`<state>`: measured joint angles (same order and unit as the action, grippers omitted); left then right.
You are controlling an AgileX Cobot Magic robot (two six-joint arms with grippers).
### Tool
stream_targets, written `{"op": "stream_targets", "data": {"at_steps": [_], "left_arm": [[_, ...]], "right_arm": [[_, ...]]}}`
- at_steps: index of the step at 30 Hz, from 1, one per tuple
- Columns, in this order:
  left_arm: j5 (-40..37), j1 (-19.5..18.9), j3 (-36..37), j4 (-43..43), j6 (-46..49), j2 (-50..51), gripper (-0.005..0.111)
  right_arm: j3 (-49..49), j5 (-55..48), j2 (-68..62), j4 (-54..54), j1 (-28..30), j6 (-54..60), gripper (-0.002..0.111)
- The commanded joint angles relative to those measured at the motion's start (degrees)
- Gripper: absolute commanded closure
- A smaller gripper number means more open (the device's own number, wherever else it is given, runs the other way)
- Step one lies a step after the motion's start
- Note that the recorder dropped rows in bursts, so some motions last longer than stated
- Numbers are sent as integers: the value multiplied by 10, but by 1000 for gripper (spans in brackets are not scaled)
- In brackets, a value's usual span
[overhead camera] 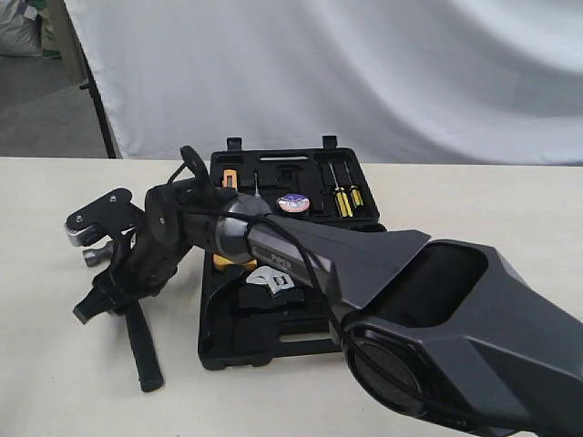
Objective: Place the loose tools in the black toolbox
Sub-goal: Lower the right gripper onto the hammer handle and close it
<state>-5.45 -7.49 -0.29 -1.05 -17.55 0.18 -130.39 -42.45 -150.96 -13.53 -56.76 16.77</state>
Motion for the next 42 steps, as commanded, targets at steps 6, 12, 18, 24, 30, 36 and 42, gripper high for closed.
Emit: {"op": "stream_targets", "data": {"at_steps": [6, 12, 18, 24, 30, 36, 42], "left_arm": [[4, -15, -2, -3, -3, -2, 106], [4, -15, -2, -3, -3, -2, 106], [4, -15, -2, -3, -3, -2, 106], [4, -15, -2, -3, -3, -2, 106], [4, -15, -2, -3, -3, -2, 106], [4, -15, -2, -3, -3, -2, 106], [4, -15, -2, -3, -3, -2, 106]], "right_arm": [[-2, -111, -11, 0, -1, -19, 89], [-17, -236, -11, -21, -1, -57, 109], [-41, -275, -11, -34, -2, -114, 109], [-41, -275, -11, -27, -20, -164, 108], [-41, -275, -11, 9, -40, -216, 108], [-41, -275, -11, 78, -62, -244, 95], [-41, -275, -11, 69, -68, -246, 47]]}}
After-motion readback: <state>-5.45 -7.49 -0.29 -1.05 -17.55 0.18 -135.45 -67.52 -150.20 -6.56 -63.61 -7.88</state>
